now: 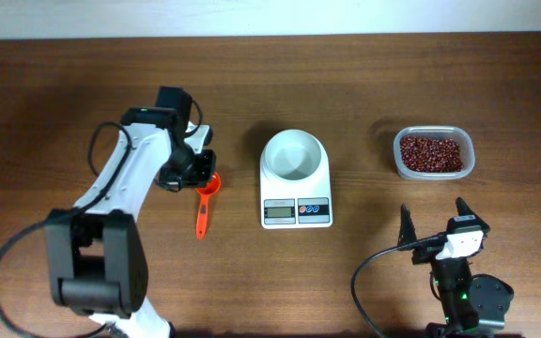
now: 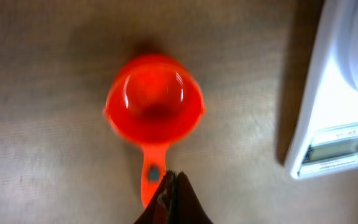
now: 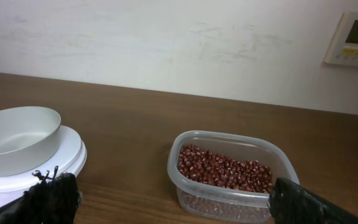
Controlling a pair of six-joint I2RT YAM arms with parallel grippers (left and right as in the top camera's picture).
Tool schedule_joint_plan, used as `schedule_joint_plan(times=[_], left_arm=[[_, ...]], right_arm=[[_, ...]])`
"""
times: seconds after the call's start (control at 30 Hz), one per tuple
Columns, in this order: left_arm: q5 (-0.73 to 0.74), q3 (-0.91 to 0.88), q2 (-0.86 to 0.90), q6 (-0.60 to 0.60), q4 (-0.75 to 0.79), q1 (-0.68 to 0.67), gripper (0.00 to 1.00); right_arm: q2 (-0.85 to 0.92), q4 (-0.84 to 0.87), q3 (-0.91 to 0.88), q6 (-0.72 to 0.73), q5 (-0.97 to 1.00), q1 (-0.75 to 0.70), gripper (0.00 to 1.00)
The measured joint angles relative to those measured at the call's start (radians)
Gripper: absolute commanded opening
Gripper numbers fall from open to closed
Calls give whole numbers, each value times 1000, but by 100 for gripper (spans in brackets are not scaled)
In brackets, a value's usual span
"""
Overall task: Scoop item into bowl and weigh 50g on scale
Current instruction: 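Move the left gripper down over the orange scoop and grasp its handle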
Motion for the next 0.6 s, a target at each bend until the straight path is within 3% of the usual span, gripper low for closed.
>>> schedule_joint_plan(times=[0.6], left_arm=[[-66,1,115,-3,306,-24,0]], right_arm=[[0,0,0,0,0,0,99]])
